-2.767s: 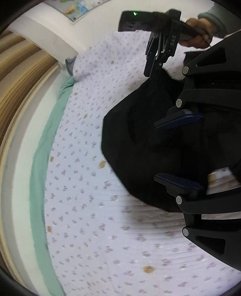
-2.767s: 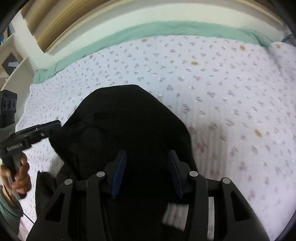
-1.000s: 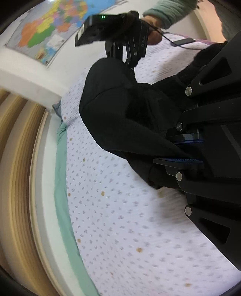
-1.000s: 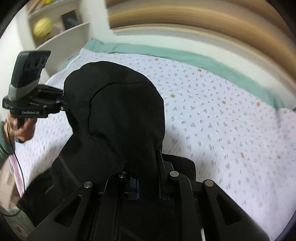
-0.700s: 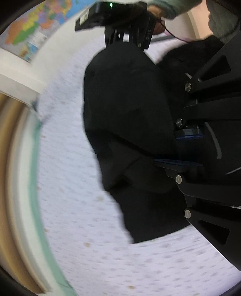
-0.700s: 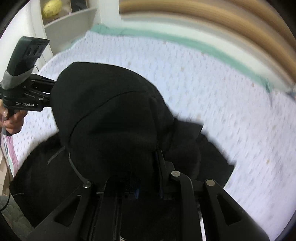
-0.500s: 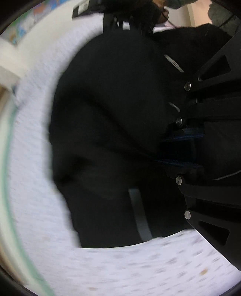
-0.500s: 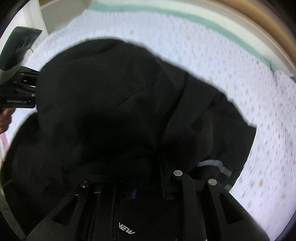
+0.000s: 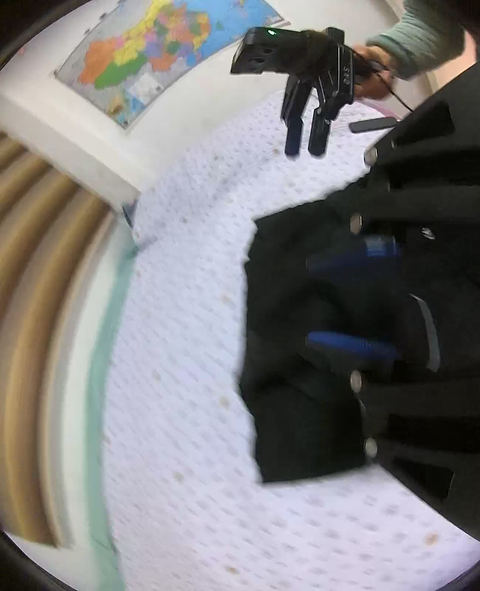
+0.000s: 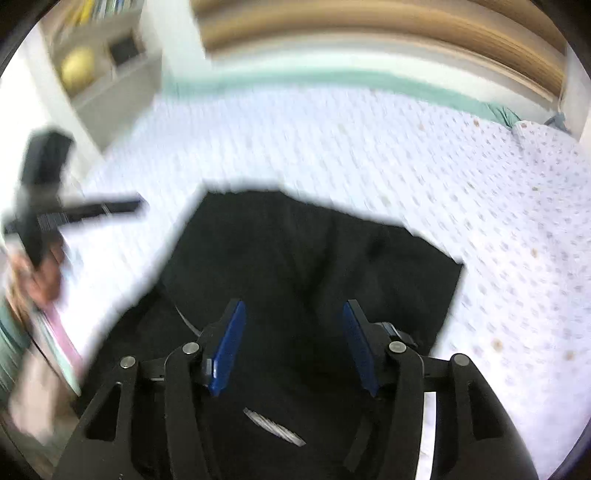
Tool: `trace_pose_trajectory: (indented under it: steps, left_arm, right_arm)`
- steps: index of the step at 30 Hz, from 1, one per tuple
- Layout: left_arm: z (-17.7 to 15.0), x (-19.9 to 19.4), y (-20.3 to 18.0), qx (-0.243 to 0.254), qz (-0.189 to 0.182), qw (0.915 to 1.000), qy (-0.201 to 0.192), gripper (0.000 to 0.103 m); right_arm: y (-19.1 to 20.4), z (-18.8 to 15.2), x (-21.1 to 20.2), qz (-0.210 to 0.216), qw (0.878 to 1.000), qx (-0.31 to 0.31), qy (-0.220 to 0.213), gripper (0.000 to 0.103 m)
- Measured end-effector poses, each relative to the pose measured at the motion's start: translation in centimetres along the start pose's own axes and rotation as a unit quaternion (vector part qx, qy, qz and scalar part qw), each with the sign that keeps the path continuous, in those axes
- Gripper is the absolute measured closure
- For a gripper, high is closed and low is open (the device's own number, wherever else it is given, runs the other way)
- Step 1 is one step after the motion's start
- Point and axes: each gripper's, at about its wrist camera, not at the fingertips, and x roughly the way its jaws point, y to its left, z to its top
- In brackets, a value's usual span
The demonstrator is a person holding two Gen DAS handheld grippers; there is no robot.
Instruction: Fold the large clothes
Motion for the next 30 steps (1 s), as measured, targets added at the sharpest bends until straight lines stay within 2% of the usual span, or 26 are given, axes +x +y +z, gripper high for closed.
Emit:
trace_pose_trajectory:
  steps: [2, 4, 5, 7, 8, 9, 10, 11, 12, 14, 16, 19, 23, 25, 26, 28, 29, 30]
  left_arm:
    - [0.3, 3.0, -1.2, 0.015, 0.002, 0.9995, 0.026, 0.06]
    - [-0.6, 5.3, -1.4, 0.015, -0.007, 0.9986, 0.051, 0.06]
    - [-1.4, 6.7, -1.4, 0.018, -0.005, 0.9977, 0.066, 0.06]
    - [-5.3, 9.8, -0.5, 0.047, 0.061, 0.9918, 0.102, 0.06]
    - [-7.2, 10.8, 0.0, 0.044, 0.075, 0.9891, 0.119, 0.06]
    - [-9.7, 13.0, 1.7, 0.015, 0.073, 0.9854, 0.153, 0.06]
    - [-11.0, 13.8, 2.7, -0.005, 0.067, 0.9854, 0.156, 0.06]
    - [-11.6, 14.0, 3.2, -0.016, 0.063, 0.9868, 0.149, 0.06]
    - [-11.8, 14.0, 3.6, -0.03, 0.057, 0.9886, 0.136, 0.06]
    - [-11.3, 14.0, 3.5, -0.038, 0.06, 0.9877, 0.139, 0.06]
    - [-11.0, 13.7, 3.2, -0.031, 0.064, 0.987, 0.145, 0.06]
    - [-10.3, 11.1, 2.1, -0.025, 0.053, 0.9893, 0.134, 0.06]
    - [-10.1, 5.7, 0.7, -0.037, 0.0, 0.9957, 0.084, 0.06]
    - [-10.6, 4.7, 0.5, -0.05, -0.024, 0.9959, 0.071, 0.06]
    - [-11.0, 4.9, 0.7, -0.058, -0.029, 0.9952, 0.073, 0.06]
    - [-11.5, 6.9, 1.4, -0.063, -0.012, 0.9935, 0.094, 0.06]
    - [-12.7, 9.2, 2.2, -0.07, 0.016, 0.9895, 0.126, 0.06]
    - [-13.7, 10.8, 2.9, -0.083, 0.027, 0.9854, 0.147, 0.06]
  right_arm:
    - [0.3, 1.7, 1.6, 0.044, 0.998, 0.05, -0.022, 0.044]
    - [1.2, 1.7, 4.4, 0.034, 0.998, 0.054, -0.006, 0.044]
    - [1.7, 1.2, 7.2, 0.009, 0.998, 0.05, 0.023, 0.046]
    - [1.8, -0.5, 11.5, -0.02, 0.996, 0.044, 0.076, 0.051]
    - [1.5, -1.6, 13.3, -0.027, 0.994, 0.042, 0.1, 0.051]
    - [1.3, -3.4, 15.5, -0.024, 0.99, 0.051, 0.127, 0.051]
    - [0.5, -5.3, 17.6, -0.019, 0.986, 0.071, 0.147, 0.051]
    - [0.1, -6.3, 18.4, -0.015, 0.986, 0.084, 0.144, 0.05]
    - [-0.3, -7.0, 18.5, -0.01, 0.987, 0.097, 0.127, 0.05]
    - [-0.6, -7.2, 18.0, -0.007, 0.987, 0.116, 0.113, 0.05]
    - [-0.4, -7.0, 17.5, -0.011, 0.987, 0.115, 0.115, 0.05]
    - [0.0, -6.6, 15.5, -0.008, 0.988, 0.106, 0.116, 0.049]
    - [1.3, -7.2, 8.7, 0.016, 0.994, 0.092, 0.061, 0.047]
    - [1.9, -8.0, 7.0, 0.0, 0.996, 0.076, 0.055, 0.047]
    - [2.1, -8.5, 7.1, -0.009, 0.996, 0.07, 0.061, 0.047]
    - [1.4, -9.7, 8.5, -0.026, 0.994, 0.059, 0.083, 0.047]
    - [1.5, -9.4, 9.7, -0.037, 0.993, 0.054, 0.095, 0.047]
    - [1.7, -9.3, 11.1, -0.043, 0.992, 0.054, 0.11, 0.048]
